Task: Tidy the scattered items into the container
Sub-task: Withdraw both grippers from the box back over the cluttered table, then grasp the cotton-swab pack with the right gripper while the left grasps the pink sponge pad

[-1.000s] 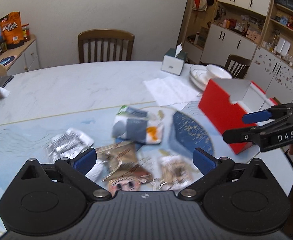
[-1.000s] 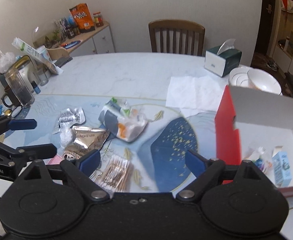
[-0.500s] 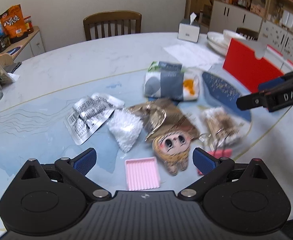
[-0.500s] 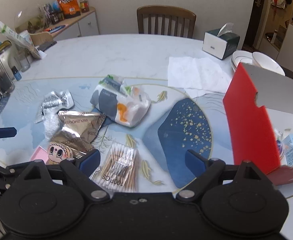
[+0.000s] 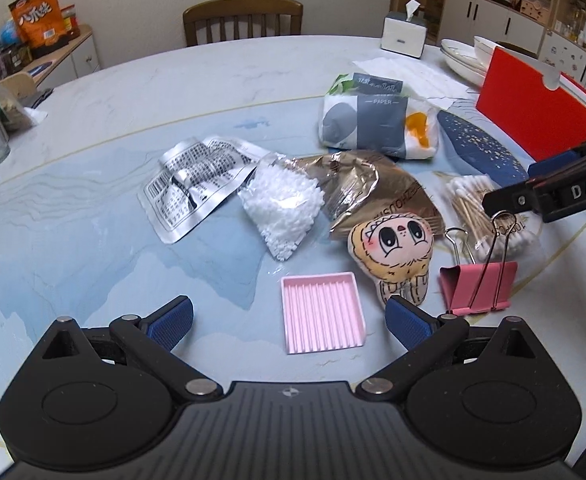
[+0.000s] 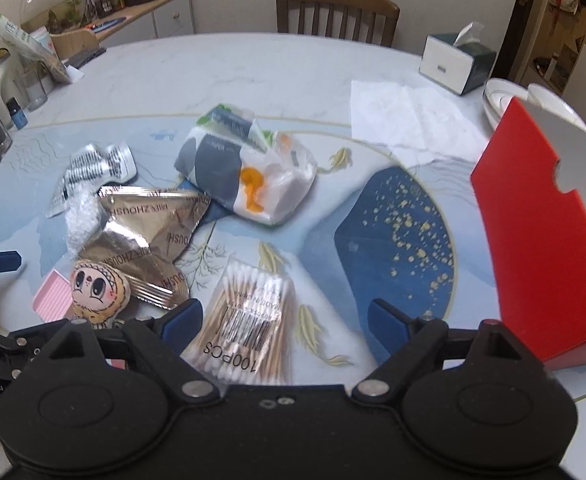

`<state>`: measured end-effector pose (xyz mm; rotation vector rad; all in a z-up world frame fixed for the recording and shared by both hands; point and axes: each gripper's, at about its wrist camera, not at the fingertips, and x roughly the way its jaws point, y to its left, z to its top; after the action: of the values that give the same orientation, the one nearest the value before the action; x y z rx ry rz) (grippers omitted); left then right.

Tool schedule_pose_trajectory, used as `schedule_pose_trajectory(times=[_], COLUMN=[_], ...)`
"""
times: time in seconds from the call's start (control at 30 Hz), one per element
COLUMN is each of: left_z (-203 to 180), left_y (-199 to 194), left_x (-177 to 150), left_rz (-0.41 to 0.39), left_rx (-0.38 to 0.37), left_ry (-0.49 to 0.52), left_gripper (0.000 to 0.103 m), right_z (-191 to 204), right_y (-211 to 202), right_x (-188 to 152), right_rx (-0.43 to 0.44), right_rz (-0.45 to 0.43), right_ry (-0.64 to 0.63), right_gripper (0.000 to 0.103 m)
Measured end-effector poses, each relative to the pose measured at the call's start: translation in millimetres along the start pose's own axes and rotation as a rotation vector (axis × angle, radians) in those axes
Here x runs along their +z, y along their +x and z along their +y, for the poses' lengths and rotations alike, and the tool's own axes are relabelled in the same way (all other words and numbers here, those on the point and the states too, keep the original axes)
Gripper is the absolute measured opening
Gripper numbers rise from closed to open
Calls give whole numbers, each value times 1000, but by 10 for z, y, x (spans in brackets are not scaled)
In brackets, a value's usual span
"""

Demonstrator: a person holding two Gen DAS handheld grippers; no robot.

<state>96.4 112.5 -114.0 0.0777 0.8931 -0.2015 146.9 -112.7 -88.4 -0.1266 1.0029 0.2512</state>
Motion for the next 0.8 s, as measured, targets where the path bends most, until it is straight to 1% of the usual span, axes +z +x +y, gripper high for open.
schedule_pose_trajectory(times=[0.1,0.17,0.23,0.4,0.47,0.53,0.6,0.67,0.73,0.77,0.8], left_z=[3,-12,-28,-80,-98,-117,-131,-135,-146,-153,-161], left_y=[12,6,0,-6,-8,-16,-21,-24,-29,-31,-36], left_x=[-22,-35,-37,-42,-42,-40,-35,-27,-20,-16,-13], left_rz=[3,-5,-7,-6,-6,-8,-10,-12,-13,-14,-13], left_rx=[-6,4,-2,-4,-2,-4,3,7,9,10,9], left_ry=[-7,0,8,24,26,37,46,44,46,48,49], left_gripper=[102,102,101,94,92,86,77,72,65,60,55], right_z=[2,5,11,52,78,91,99,101,98,99,102], right_y=[70,97,115,154,158,165,167,164,156,154,151], right_x=[-12,-13,-14,-6,-9,-10,-14,-13,-17,-16,-16], right_rx=[7,2,6,16,18,28,36,45,59,69,78], right_rz=[28,37,42,53,52,56,56,57,56,56,58], right_ry=[11,8,3,-16,-28,-33,-34,-33,-32,-31,-30], right_gripper=[85,83,83,81,78,75,71,69,64,59,56])
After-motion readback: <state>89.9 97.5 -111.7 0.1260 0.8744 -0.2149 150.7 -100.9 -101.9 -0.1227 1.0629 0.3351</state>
